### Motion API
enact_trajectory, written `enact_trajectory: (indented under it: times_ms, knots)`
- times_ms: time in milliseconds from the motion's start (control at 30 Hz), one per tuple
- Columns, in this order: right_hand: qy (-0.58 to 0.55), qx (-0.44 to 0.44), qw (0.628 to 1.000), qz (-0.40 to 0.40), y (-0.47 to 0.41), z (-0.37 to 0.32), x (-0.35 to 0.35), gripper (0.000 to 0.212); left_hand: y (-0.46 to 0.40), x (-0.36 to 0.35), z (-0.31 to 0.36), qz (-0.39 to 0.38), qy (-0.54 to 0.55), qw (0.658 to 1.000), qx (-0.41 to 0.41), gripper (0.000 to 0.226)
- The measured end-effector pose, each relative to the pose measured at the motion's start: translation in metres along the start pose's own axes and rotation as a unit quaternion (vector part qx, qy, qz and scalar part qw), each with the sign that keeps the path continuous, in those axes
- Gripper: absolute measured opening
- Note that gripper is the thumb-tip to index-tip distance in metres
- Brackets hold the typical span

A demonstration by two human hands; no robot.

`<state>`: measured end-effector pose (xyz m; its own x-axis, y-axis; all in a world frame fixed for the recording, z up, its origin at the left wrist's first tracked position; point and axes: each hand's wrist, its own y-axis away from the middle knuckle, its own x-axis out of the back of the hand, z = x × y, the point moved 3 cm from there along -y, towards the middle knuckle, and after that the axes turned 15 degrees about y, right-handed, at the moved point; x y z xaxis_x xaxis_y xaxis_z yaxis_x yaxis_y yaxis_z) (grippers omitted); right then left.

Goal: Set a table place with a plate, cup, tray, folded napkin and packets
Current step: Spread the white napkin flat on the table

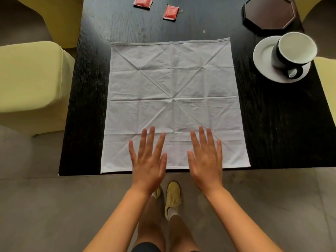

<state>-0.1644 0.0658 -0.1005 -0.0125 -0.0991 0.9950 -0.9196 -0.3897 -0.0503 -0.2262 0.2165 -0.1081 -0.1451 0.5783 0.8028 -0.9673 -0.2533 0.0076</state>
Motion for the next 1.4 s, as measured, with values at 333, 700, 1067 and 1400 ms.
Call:
enact_trajectory:
  times_ms: [333, 700, 1067, 1400]
  knots:
    - [0.128, 0.000, 0.988, -0.087, -0.014, 0.010, -0.036, 0.064, -0.019, -0.023, -0.031, -0.065, -0.084, 0.993, 0.042, 0.065]
    - [0.127, -0.166, 0.973, -0.095, -0.016, 0.082, -0.018, 0.069, -0.013, 0.024, -0.087, 0.028, -0.071, 0.975, 0.210, 0.075]
    - [0.099, 0.093, 0.989, -0.061, -0.098, -0.017, -0.041, 0.057, -0.102, -0.026, -0.030, -0.070, -0.093, 0.990, -0.082, 0.059]
    - [0.099, -0.033, 0.993, -0.057, -0.154, 0.052, -0.040, 0.073, -0.160, 0.020, -0.090, -0.029, -0.079, 0.996, 0.027, 0.075]
